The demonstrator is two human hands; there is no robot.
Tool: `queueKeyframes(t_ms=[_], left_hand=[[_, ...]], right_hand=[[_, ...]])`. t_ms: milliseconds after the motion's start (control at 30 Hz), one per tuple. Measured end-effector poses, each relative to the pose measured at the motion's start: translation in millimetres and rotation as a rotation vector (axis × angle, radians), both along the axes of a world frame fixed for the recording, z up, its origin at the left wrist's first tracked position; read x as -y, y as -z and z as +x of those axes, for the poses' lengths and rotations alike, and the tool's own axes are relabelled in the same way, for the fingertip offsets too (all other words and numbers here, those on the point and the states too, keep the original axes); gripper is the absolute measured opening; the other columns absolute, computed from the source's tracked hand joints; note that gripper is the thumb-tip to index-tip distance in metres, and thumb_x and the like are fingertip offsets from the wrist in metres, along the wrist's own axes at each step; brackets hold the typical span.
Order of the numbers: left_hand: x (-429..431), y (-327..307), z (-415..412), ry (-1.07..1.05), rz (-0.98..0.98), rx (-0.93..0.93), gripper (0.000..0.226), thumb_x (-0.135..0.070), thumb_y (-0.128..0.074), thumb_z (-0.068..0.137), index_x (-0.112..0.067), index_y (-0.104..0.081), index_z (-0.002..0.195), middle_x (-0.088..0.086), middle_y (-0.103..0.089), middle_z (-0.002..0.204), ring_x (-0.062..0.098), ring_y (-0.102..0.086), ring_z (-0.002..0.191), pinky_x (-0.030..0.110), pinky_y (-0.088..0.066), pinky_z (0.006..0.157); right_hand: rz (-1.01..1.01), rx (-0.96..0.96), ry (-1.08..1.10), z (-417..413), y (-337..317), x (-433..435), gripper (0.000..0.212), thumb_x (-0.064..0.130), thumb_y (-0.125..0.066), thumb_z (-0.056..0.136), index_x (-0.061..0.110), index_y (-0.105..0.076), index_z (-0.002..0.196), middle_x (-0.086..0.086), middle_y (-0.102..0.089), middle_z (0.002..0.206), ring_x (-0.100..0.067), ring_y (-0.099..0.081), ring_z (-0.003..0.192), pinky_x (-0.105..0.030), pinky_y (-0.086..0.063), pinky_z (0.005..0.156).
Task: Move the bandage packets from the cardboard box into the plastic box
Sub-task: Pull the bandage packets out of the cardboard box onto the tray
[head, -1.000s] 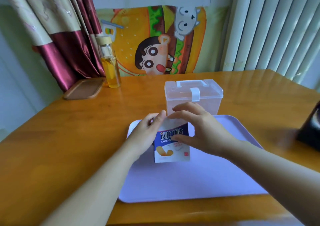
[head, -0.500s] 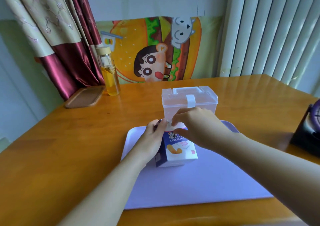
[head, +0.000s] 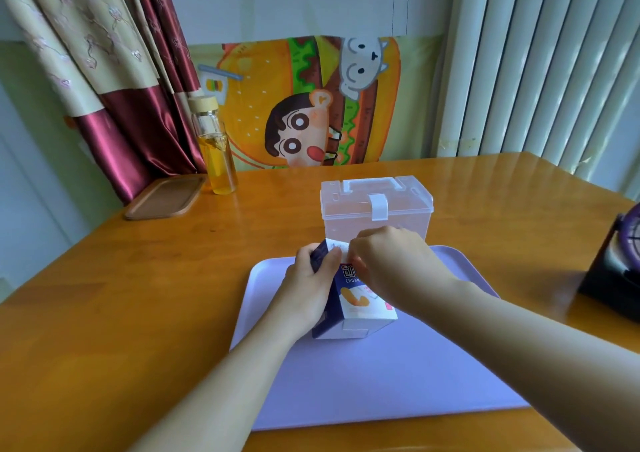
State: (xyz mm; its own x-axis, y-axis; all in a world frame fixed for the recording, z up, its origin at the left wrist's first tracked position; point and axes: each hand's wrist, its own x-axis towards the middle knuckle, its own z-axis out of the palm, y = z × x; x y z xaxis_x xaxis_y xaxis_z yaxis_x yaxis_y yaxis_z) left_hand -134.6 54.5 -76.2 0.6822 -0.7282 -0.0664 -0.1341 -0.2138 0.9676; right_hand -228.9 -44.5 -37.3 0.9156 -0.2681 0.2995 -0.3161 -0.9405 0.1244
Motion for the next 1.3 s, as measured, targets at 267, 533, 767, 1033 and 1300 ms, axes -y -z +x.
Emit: queueKeyframes(t_ms=[267,533,767,1033,1300], left_hand=[[-2,-1,-3,0.063,-0.062,0.031,0.032,-0.049,-0.053,0.088,-0.033,-0.048,0.115,-0.004,-0.066,0.109,0.015,-0.067,0.094,0.043,-0.052,0.09],[-19,-14,6,0.259,-0.061,0.138,0.031,-0.026,-0.056,0.092,-0.036,-0.047,0.12,-0.011,-0.059,0.113,-0.007,-0.061,0.092,0.013,-0.049,0.067],[-10,-18,0,0.189,-0.076,0.213,0.023,-0.03,-0.063,0.087,-0.025,-0.059,0.109,-0.007,-0.052,0.113,0.007,-0.063,0.095,0.017,-0.054,0.069],[-11,-11,0,0.18,-0.152,0.134,0.026,-0.037,-0.057,0.088,-0.031,-0.055,0.114,-0.004,-0.058,0.118,0.009,-0.064,0.098,0.02,-0.053,0.07],[-13,-9,-3,0.282,-0.175,0.174,0.052,-0.028,-0.055,0.091,-0.045,-0.03,0.134,-0.024,-0.04,0.138,-0.026,-0.039,0.111,0.004,-0.042,0.082]], right_hand=[[0.182,0.045,0.044,-4,-10,9,0.017,0.023,-0.053,0.089,0.013,-0.064,0.096,-0.003,-0.065,0.094,-0.025,-0.062,0.082,-0.031,-0.05,0.064],[0.638,0.169,-0.06,-12,-31,30,0.002,0.017,-0.051,0.088,0.018,-0.053,0.087,0.001,-0.064,0.095,-0.019,-0.06,0.088,-0.03,-0.053,0.074],[0.66,0.068,-0.133,-8,-39,23,0.008,0.017,-0.047,0.09,0.019,-0.053,0.085,0.0,-0.062,0.096,-0.018,-0.059,0.088,-0.026,-0.05,0.07],[1.004,0.093,-0.186,-21,-22,26,0.01,0.026,-0.054,0.093,0.019,-0.055,0.099,0.0,-0.064,0.102,-0.016,-0.059,0.097,-0.034,-0.05,0.082],[1.003,-0.026,-0.144,-21,3,32,0.056,0.042,-0.07,0.079,0.025,-0.049,0.128,0.008,-0.062,0.115,-0.009,-0.062,0.1,-0.025,-0.054,0.083]])
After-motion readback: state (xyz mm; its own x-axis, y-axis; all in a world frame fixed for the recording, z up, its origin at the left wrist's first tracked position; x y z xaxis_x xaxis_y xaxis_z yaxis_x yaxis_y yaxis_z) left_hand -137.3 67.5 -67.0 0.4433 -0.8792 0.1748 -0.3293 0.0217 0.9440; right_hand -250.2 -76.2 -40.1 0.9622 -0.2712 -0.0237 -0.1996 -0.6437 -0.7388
